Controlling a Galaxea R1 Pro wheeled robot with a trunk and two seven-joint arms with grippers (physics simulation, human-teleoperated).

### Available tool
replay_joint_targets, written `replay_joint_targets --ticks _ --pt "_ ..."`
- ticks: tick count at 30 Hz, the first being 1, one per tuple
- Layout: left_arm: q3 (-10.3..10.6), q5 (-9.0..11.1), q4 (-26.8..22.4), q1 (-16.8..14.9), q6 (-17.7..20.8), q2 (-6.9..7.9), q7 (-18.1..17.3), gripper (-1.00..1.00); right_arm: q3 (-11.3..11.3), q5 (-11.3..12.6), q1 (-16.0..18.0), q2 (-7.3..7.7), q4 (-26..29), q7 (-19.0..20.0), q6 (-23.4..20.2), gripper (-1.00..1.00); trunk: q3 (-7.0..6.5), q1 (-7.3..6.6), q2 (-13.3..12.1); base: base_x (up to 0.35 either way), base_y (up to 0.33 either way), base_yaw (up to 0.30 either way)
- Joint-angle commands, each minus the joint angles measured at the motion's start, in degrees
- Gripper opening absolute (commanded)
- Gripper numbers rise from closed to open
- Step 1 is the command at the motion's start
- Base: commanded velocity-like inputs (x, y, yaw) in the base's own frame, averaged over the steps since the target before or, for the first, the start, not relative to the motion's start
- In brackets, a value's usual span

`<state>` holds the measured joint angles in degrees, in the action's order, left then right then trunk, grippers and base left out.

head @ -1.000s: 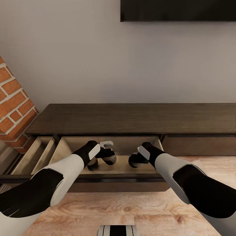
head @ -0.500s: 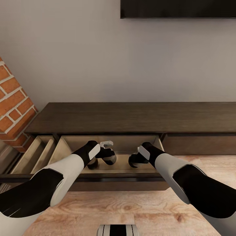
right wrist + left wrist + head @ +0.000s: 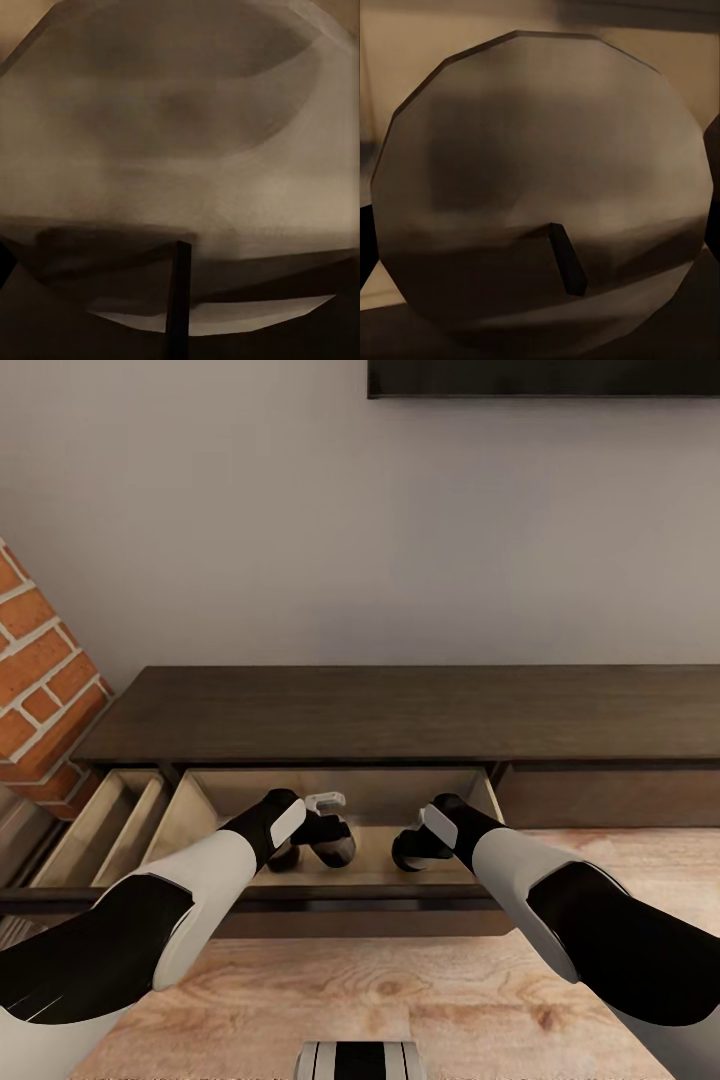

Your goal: Place each of the two pumpkins and all three candles from the living room inside a cabinet in the living room (use any cabinet), then make sure every cabinet is closed, and position the cauldron so it is next to a table in the living room.

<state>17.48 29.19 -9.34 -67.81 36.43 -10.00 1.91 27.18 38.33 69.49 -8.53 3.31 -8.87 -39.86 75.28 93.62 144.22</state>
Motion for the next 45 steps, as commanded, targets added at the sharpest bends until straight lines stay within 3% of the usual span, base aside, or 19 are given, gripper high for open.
replay_joint_targets --ticks 1,37,45 --pt "0.19 0.3 -0.06 -0.04 0.27 0.0 0.2 -1.0 0.24 0.6 0.02 0.0 0.11 -0.53 -0.22 -1.0 0.09 -0.01 0.02 0.0 0.0 0.0" --pt "0.19 0.26 -0.06 -0.03 0.39 0.0 0.2 -1.0 0.26 0.6 -0.85 0.01 0.19 -0.53 -0.22 -1.0 0.17 -0.01 0.02 0.024 -0.005 0.0" --pt "0.19 0.26 -0.06 -0.05 0.37 0.0 0.2 -1.0 0.24 0.6 -0.85 0.01 0.2 -0.53 -0.22 -1.0 0.75 -0.01 0.02 0.0 0.0 0.0"
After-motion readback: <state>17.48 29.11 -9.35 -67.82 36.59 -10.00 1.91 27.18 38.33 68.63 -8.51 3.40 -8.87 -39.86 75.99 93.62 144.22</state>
